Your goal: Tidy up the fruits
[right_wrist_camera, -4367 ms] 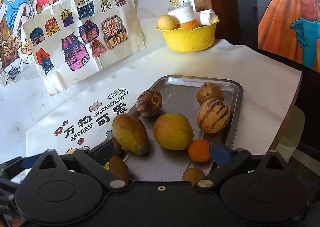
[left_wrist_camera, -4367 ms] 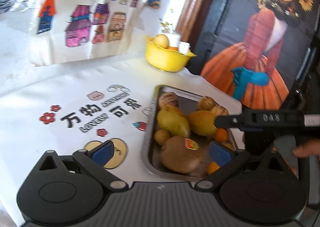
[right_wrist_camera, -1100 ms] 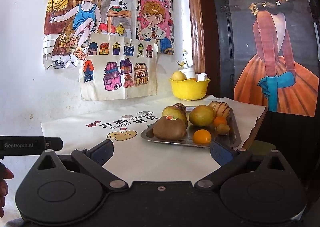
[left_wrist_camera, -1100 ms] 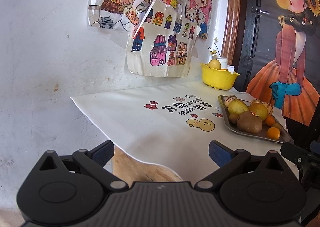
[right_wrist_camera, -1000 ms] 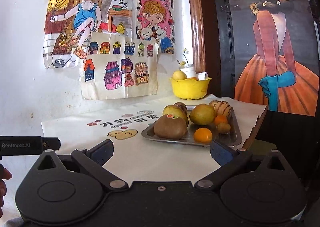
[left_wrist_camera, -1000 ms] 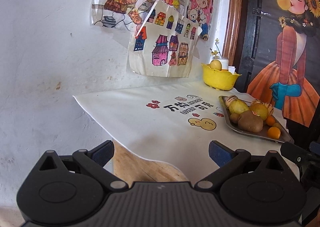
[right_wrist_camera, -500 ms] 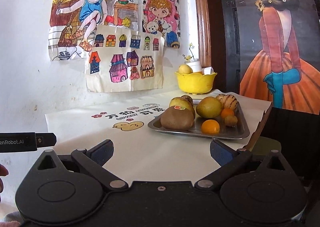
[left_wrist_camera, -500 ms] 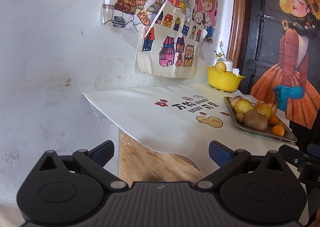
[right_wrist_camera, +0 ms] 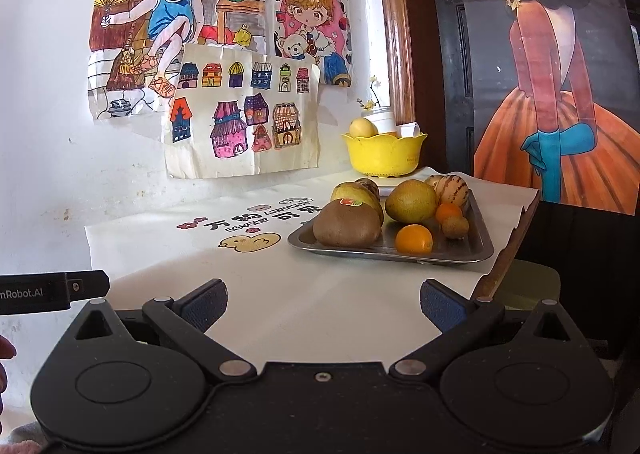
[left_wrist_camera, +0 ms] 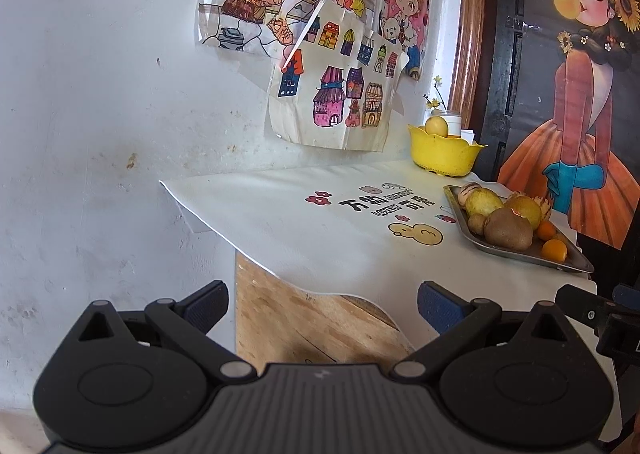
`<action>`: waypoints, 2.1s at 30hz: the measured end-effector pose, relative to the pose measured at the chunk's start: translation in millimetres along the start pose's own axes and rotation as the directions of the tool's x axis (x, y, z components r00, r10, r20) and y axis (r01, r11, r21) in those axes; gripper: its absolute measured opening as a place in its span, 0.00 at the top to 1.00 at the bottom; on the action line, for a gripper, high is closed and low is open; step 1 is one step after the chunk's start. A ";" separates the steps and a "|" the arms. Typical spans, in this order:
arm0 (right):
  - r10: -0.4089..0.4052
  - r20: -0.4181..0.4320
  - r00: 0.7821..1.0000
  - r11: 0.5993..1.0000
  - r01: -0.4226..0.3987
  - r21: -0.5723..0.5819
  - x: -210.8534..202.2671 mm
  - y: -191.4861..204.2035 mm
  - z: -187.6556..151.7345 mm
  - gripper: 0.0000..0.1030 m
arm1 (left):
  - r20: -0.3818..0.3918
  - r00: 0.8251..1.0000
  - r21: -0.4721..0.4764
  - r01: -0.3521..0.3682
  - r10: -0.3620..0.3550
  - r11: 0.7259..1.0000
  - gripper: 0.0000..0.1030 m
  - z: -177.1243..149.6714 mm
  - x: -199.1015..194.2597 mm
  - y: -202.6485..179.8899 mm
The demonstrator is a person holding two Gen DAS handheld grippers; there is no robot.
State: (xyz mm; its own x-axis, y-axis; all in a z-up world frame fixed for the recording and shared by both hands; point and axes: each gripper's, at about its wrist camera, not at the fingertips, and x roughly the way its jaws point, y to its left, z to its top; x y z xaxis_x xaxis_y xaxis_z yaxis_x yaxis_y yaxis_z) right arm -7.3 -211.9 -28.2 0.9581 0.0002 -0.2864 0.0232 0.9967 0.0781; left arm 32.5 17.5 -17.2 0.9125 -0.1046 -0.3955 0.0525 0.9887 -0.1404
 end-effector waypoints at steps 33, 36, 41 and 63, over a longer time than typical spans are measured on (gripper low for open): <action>0.001 -0.001 1.000 1.000 -0.001 0.001 1.8 0.8 -2.0 0.01 | -0.003 1.000 -0.003 -0.001 0.001 1.000 0.00 -1.0 0.6 1.4; 0.002 -0.001 1.000 1.000 -0.002 0.000 1.5 0.3 -1.3 0.01 | -0.003 1.000 -0.003 -0.001 0.001 1.000 0.00 -1.0 0.7 1.4; 0.002 -0.001 1.000 1.000 -0.002 0.000 1.4 0.5 -1.2 0.01 | -0.004 1.000 -0.003 -0.001 0.001 1.000 0.00 -1.1 0.6 1.2; 0.002 -0.001 1.000 1.000 -0.002 0.001 1.6 0.7 -1.6 0.01 | -0.012 1.000 -0.026 0.016 -0.016 1.000 0.00 -4.8 0.3 0.9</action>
State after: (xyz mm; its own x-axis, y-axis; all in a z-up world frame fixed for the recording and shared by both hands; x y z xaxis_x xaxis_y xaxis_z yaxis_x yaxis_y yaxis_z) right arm -6.2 -211.2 -30.1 0.9579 0.0018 -0.2872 0.0219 0.9966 0.0795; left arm 30.9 17.9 -21.8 0.9065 -0.1221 -0.4042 0.0567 0.9838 -0.1700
